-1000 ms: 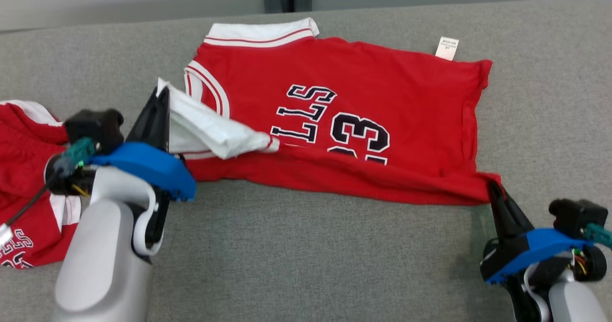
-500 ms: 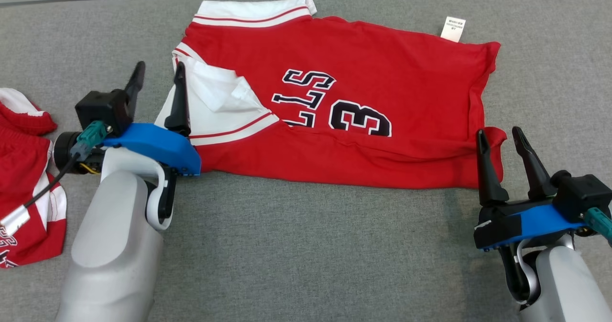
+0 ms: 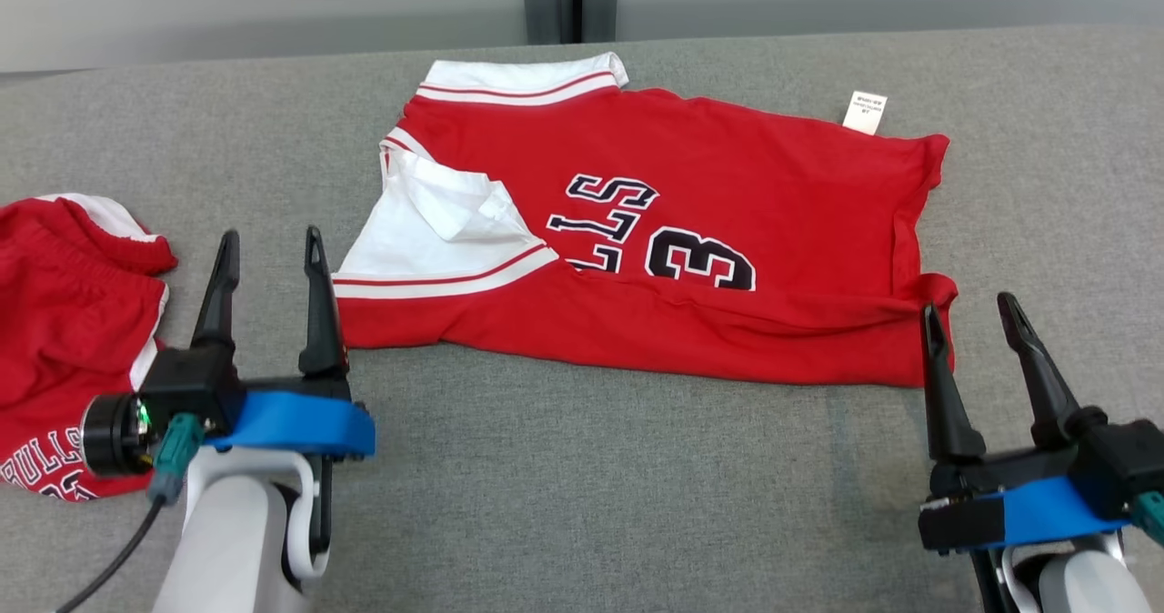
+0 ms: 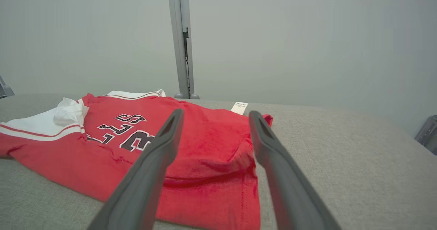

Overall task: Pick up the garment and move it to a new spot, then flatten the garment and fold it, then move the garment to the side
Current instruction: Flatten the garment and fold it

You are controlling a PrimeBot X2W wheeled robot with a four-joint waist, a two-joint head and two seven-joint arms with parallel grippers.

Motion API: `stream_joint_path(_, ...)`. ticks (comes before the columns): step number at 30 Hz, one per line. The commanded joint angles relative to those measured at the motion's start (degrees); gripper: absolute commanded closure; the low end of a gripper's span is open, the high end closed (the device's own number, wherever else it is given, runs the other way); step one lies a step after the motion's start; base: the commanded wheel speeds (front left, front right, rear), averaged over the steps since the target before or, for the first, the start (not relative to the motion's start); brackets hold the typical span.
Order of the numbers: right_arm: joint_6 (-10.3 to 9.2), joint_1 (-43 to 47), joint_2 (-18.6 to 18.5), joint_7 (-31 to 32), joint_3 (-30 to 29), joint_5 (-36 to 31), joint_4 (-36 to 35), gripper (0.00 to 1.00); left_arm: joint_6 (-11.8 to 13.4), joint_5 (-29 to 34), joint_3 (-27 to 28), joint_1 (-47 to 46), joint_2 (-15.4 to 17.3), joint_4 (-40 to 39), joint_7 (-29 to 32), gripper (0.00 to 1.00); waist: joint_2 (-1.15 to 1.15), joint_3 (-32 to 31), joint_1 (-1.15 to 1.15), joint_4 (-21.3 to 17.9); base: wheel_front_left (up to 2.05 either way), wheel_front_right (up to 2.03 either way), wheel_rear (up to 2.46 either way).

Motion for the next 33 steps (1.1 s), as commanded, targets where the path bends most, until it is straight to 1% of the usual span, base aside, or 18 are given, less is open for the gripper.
stream_joint_path(1, 0.01, 1.61, 0.44, -0.27, -0.45, 0.54, -0.89, 0.0, 0.46, 0.51, 0.26, 2.24, 0.26, -1.36, -0.26, 0.0, 0.0, -0.78, 0.01, -0.1, 0.0, 0.0, 0.0)
stream_joint_path(4, 0.01, 3.25, 0.79, -0.28, -0.56, 0.97, -1.07, 0.0, 0.5, 0.34, 0.17, 4.92, 0.15, -2.23, -0.27, 0.0, 0.0, -1.67, 0.01, -0.15, 0.0, 0.0, 0.0)
stream_joint_path(8, 0.01, 4.1, 1.13, -0.28, -0.91, 1.35, -0.96, 0.0, 0.75, 0.08, -0.1, 6.24, 0.16, -2.41, -0.27, 0.0, 0.0, -2.47, 0.01, -0.01, 0.0, 0.0, 0.0)
stream_joint_path(13, 0.01, 4.06, 1.3, -0.28, -0.79, 2.09, -0.45, 0.0, 0.9, 0.46, -0.57, 6.36, 0.73, -2.14, 0.29, 0.0, 0.0, -2.68, 0.01, -0.03, 0.0, 0.0, 0.0)
stream_joint_path(15, 0.01, 3.93, 1.28, -0.28, -0.94, 2.14, 0.17, 0.0, 0.58, 0.59, -0.85, 6.01, 0.97, -1.84, 0.96, 0.0, 0.0, -2.61, 0.01, -0.12, 0.0, 0.0, 0.0)
stream_joint_path(19, 0.01, 3.46, 0.7, 0.43, -1.65, 2.49, 2.91, 0.0, -0.99, -0.69, -1.86, 4.86, 1.17, 0.48, 5.02, 0.0, 0.0, -1.42, 0.01, -0.33, 0.0, 0.0, 0.0)
stream_joint_path(23, 0.01, 1.35, 0.3, 1.2, -2.39, 3.55, 7.69, 0.0, -3.16, -2.84, -2.23, 2.66, 1.16, 4.19, 9.31, 0.0, 0.0, 0.99, 0.01, -0.51, 0.0, 0.0, 0.0)
stream_joint_path(28, 0.01, -3.46, -0.68, 1.58, -1.74, 5.01, 14.16, 0.0, -5.41, -5.65, -1.68, -1.22, 1.75, 9.73, 13.86, 0.0, 0.0, 3.88, 0.01, -0.81, 0.0, 0.0, 0.0)
stream_joint_path(30, 0.01, -5.55, -1.04, 2.05, -0.9, 5.66, 16.81, 0.0, -6.28, -7.65, -1.13, -2.68, 1.3, 11.87, 15.64, 0.0, 0.0, 4.64, 0.01, -0.89, 0.0, 0.0, 0.0)
stream_joint_path(32, 0.01, -6.53, -1.21, 2.4, -0.48, 6.1, 18.13, 0.0, -6.66, -8.0, -1.17, -3.28, 1.64, 12.98, 16.54, 0.0, 0.0, 4.81, 0.01, -0.88, 0.0, 0.0, 0.0)
stream_joint_path(33, 0.01, -7.36, -1.28, 3.07, -0.09, 6.82, 19.47, 0.0, -7.23, -9.64, -0.9, -3.54, 1.29, 14.33, 18.11, 0.0, 0.0, 5.04, 0.01, -0.85, 0.0, 0.0, 0.0)
